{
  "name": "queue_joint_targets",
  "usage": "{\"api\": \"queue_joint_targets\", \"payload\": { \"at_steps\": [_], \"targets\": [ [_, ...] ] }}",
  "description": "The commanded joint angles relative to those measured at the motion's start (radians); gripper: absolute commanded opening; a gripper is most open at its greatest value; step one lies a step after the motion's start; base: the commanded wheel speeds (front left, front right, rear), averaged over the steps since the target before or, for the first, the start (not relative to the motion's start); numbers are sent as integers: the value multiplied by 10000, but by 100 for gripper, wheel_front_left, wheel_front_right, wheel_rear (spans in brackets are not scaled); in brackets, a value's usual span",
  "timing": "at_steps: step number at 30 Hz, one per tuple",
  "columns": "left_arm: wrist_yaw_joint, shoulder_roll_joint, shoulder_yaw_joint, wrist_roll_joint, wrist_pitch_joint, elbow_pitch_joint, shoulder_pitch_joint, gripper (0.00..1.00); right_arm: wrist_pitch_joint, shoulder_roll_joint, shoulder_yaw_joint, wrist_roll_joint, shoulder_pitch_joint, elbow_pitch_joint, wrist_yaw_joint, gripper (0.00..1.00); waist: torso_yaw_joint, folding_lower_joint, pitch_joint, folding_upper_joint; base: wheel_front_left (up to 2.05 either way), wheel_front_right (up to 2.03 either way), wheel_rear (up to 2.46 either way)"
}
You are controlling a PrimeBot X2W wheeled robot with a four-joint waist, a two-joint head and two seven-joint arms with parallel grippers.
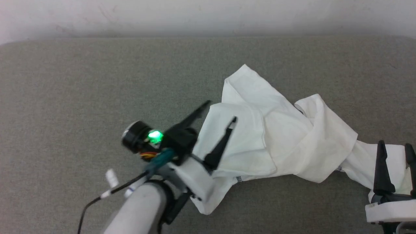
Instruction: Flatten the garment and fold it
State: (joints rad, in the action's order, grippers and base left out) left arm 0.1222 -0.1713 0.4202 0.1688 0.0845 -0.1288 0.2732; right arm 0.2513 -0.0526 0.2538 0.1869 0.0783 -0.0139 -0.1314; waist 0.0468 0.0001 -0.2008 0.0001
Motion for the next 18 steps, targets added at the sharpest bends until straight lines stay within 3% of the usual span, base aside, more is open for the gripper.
{"api": "queue_joint_targets", "payload": {
  "at_steps": [1,4,9,18],
  "targets": [
    [70,-80,679,75,538,179,520,100,84,23,-48,138,-226,83,7,100,-70,-1,-418,-1,0,0,0],
    [79,-412,1742,194,1283,513,1061,100,90,23,-137,207,-325,158,7,100,-162,-1,-761,-1,0,0,0],
    [81,-852,2675,418,1746,1068,1572,100,96,24,-167,247,-433,192,7,100,-267,-1,-1137,-1,0,0,0],
    [83,-1098,3289,717,1479,2257,2140,100,102,24,-226,261,-693,250,7,100,-408,-1,-1478,-1,0,0,0]
  ]
}}
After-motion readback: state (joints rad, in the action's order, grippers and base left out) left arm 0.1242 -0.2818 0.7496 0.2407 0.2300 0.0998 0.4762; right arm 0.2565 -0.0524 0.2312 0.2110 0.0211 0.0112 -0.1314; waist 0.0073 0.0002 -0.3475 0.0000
